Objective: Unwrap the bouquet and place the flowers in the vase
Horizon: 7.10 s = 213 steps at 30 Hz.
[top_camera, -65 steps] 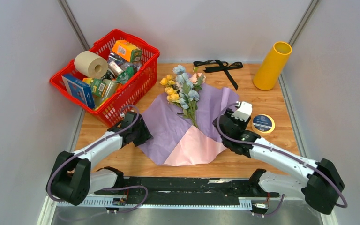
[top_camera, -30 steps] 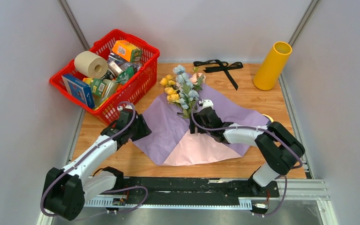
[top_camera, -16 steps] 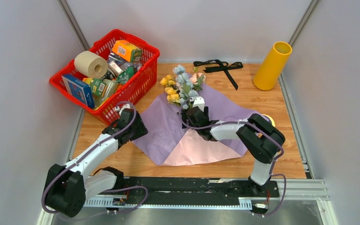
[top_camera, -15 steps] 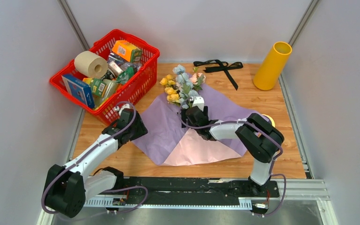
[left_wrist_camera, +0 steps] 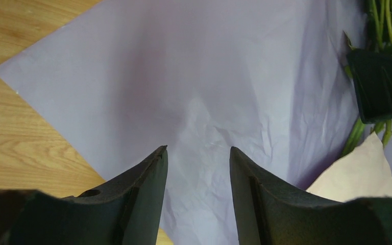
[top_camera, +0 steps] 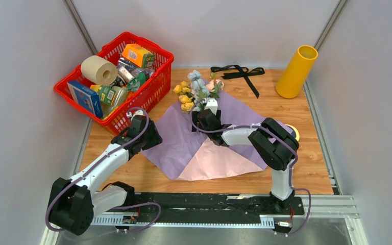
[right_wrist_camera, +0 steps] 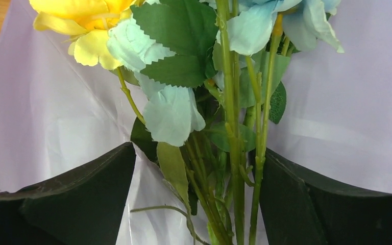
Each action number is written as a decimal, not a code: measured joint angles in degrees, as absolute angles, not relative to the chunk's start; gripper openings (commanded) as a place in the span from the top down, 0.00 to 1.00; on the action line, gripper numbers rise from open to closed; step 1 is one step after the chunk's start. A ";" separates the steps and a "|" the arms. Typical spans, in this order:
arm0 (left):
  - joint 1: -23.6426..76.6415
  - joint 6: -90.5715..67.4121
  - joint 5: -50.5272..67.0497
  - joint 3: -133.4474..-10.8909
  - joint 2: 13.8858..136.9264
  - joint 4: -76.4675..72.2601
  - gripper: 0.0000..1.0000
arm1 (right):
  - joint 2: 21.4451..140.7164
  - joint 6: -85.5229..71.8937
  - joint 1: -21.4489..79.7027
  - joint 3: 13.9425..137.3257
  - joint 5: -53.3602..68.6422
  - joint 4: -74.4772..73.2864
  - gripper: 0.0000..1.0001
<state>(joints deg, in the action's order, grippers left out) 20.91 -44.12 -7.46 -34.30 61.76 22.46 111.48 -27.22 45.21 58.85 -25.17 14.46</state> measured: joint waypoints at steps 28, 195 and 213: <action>21.02 -32.73 -25.50 -51.24 43.94 39.20 0.40 | 84.36 14.02 67.92 35.29 5.41 24.51 0.12; 52.82 -44.23 3.46 -29.82 66.39 16.71 0.45 | 54.87 -41.56 44.36 24.45 5.28 -12.99 0.67; 62.28 -52.23 -10.24 -33.65 70.89 20.69 0.46 | 52.80 -49.84 44.40 13.32 3.44 -6.76 0.71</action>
